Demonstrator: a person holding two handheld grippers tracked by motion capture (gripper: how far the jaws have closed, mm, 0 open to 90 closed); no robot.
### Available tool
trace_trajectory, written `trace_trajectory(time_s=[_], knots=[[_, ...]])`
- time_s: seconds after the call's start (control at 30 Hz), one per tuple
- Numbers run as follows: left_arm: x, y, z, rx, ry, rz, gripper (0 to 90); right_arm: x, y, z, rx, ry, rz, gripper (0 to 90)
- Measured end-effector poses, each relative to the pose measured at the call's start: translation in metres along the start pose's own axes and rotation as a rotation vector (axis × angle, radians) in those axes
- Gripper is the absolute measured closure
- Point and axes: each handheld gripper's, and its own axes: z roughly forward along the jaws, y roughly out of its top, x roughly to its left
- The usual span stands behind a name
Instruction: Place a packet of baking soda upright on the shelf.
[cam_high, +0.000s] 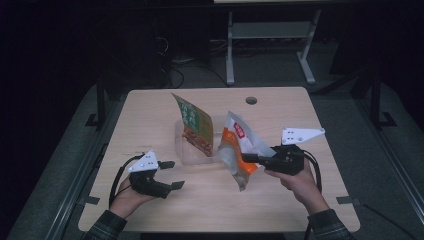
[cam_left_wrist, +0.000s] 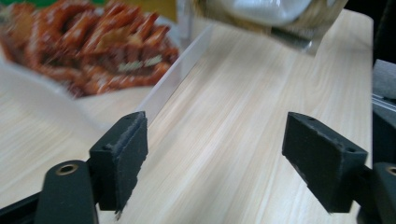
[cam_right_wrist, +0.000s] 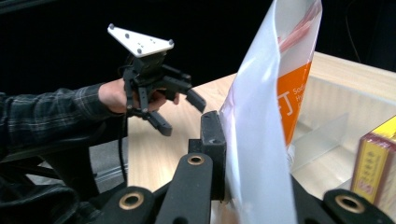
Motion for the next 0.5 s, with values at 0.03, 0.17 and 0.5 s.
trace_trajectory(time_s=[0.03,0.17,0.5], knots=[[0.001,-0.003,-0.001,0.003,0.000,-0.008,21.1,-0.001,0.002,0.001,0.000,-0.005,-0.007,90.0],[0.007,-0.011,-0.004,0.015,0.019,-0.013,19.6,-0.009,0.010,0.004,0.000,-0.026,-0.005,90.0],[0.016,-0.019,0.000,0.039,0.041,-0.012,18.6,-0.029,0.033,0.017,-0.014,-0.065,-0.014,90.0]])
